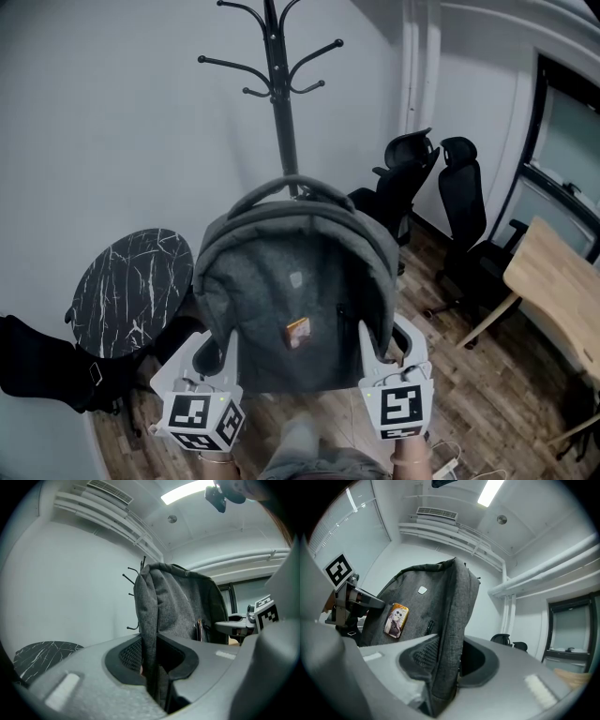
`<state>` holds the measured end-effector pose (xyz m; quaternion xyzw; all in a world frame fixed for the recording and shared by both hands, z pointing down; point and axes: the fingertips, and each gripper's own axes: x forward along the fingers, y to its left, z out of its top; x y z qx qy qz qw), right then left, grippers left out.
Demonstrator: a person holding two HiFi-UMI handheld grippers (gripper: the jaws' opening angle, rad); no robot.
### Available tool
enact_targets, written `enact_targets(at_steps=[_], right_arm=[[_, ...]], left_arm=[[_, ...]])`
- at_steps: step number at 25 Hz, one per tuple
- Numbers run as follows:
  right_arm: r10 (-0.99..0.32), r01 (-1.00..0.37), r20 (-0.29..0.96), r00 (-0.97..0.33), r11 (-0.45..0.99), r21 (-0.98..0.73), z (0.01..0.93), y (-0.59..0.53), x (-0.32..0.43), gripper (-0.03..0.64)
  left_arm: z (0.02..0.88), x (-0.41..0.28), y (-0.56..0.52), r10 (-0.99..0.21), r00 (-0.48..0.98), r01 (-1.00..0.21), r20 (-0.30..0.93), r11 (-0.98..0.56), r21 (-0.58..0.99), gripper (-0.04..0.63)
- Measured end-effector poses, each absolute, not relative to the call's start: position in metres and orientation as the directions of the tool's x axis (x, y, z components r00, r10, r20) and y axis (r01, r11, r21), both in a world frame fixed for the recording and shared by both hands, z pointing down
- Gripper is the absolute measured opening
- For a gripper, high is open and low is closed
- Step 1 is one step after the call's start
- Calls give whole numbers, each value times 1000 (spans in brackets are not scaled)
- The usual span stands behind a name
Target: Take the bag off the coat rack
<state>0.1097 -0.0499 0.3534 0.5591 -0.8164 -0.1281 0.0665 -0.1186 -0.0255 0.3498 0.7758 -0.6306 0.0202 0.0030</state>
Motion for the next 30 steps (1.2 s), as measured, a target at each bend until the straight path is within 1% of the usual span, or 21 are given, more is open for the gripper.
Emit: enact_targets(at_steps=[24, 30], right_arm=[[-935, -890, 41, -353, 349, 294, 387, -31, 117, 110], [-933, -889, 67, -353, 357, 288, 398, -31, 117, 110]], left_arm=[[387, -113, -10, -964, 249, -969, 89, -248, 23, 69], [398, -112, -10, -960, 254, -967, 118, -251, 36, 69]])
